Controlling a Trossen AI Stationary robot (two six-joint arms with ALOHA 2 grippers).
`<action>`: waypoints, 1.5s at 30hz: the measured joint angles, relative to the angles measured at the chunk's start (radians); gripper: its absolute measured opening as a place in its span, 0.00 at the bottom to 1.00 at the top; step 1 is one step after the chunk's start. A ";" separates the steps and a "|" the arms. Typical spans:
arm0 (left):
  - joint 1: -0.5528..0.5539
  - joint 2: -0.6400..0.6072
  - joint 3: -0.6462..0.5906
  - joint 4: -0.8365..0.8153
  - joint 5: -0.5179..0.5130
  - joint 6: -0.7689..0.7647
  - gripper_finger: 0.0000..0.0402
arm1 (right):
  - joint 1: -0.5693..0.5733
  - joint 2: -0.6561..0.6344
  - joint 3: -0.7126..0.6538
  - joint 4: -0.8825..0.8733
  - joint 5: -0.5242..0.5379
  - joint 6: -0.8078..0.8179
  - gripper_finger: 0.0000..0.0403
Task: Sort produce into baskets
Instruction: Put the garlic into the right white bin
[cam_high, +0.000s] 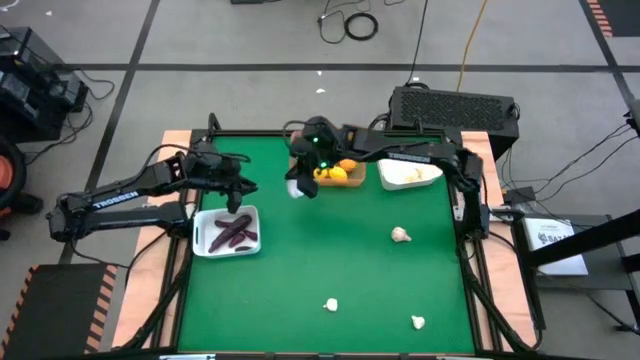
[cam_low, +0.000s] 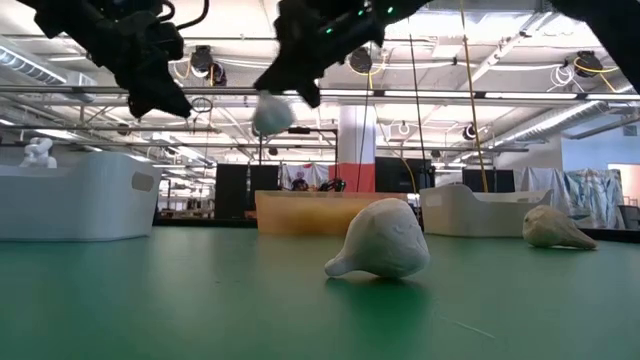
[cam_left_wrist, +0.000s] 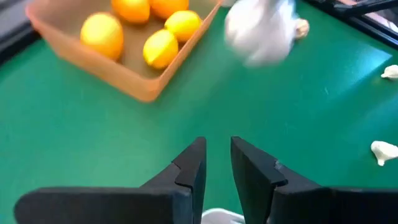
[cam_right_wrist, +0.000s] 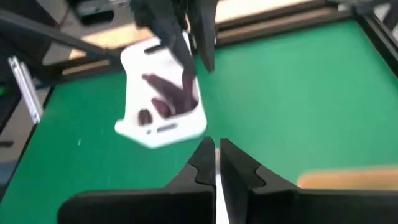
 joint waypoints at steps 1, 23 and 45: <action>0.000 0.000 0.000 -0.010 -0.002 -0.021 0.20 | -0.003 -0.016 0.000 -0.042 0.000 -0.008 0.00; -0.524 0.001 -0.263 0.501 -0.263 -0.252 0.20 | -0.099 -0.353 -0.091 -0.630 0.225 -0.095 0.00; -0.719 0.023 -0.414 0.906 -0.391 -0.173 0.20 | -0.413 -0.673 -0.838 -0.114 0.567 0.104 0.00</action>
